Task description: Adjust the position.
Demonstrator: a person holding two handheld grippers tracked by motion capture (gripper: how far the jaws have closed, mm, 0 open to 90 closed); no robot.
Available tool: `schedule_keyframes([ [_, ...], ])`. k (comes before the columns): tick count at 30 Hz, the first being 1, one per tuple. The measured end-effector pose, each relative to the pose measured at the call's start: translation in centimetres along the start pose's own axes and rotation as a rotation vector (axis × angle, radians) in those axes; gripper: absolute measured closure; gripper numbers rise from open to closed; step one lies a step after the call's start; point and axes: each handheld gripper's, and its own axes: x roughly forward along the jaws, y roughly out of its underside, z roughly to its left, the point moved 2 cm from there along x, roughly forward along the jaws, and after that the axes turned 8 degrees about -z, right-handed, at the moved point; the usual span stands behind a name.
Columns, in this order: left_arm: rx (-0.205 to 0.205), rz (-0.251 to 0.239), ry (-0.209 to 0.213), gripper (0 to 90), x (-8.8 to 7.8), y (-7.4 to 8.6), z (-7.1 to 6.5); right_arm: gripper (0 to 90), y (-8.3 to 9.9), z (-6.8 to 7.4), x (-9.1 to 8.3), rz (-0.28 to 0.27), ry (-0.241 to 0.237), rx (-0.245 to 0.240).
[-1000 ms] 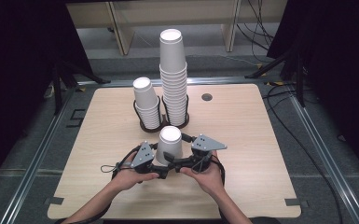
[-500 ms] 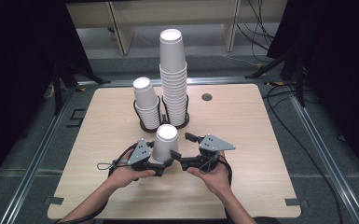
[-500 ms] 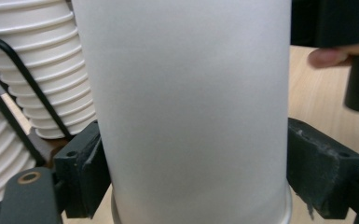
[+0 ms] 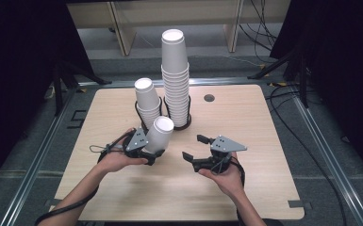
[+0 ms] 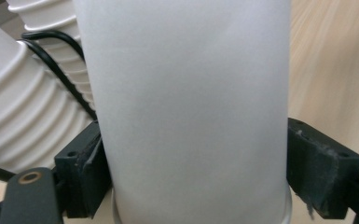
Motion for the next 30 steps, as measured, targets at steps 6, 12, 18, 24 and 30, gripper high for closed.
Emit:
schedule_keyframes([
  [6,0.196,0.167,0.129,16.6,0.5,-0.1,1.4,15.0,-0.1,-0.8,-0.1,0.014,0.018,-0.051],
  [12,0.314,0.293,0.215,16.8,1.2,-0.6,1.6,15.1,-0.2,-1.7,0.6,0.089,-0.017,-0.101],
  [18,0.424,0.38,0.286,17.1,1.5,-1.7,1.3,15.4,-0.1,-2.1,1.4,0.142,-0.056,-0.108],
  [24,0.526,0.455,0.341,17.1,1.6,-2.0,1.1,15.4,0.1,-2.0,2.3,0.173,-0.084,-0.12],
  [30,0.626,0.538,0.363,17.1,1.8,-2.3,1.0,15.8,0.3,-2.0,2.9,0.197,-0.114,-0.117],
])
